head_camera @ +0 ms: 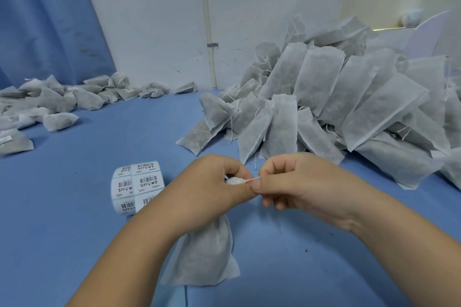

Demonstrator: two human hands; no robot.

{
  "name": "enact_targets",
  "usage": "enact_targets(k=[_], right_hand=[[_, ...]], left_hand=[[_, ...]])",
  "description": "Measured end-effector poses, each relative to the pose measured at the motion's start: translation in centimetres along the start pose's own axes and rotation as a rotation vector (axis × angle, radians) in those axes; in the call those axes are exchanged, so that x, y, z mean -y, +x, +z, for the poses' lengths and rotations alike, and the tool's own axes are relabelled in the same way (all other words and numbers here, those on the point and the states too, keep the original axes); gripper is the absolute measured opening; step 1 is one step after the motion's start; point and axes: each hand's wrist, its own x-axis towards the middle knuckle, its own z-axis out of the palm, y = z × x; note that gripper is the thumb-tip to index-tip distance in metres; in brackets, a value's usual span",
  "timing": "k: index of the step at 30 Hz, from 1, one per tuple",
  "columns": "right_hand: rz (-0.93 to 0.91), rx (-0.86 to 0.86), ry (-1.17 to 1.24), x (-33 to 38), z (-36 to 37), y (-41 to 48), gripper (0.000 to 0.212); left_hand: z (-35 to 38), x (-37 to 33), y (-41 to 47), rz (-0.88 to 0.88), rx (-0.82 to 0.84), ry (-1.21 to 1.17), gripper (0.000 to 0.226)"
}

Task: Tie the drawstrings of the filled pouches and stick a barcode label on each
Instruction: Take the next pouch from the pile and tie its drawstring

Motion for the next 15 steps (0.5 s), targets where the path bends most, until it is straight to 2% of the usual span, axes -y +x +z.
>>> enact_targets(k=[7, 10, 15], right_hand=[[-0.238, -0.219, -0.147, 0.23, -0.22, -0.2, 0.006], [-0.26, -0.285, -0.201, 0.29, -0.18, -0.27, 0.006], [-0.257, -0.373, -0.256, 0.72, -0.59, -0.49, 0.019]], left_hand=[[-0.07, 0.55, 0.33, -0.03, 0.047, -0.174, 0.02], [0.09, 0.61, 0.55, -0.049, 0.03, -0.18, 0.024], [-0.13, 0.93, 0.81, -0.129, -0.023, -0.109, 0.028]])
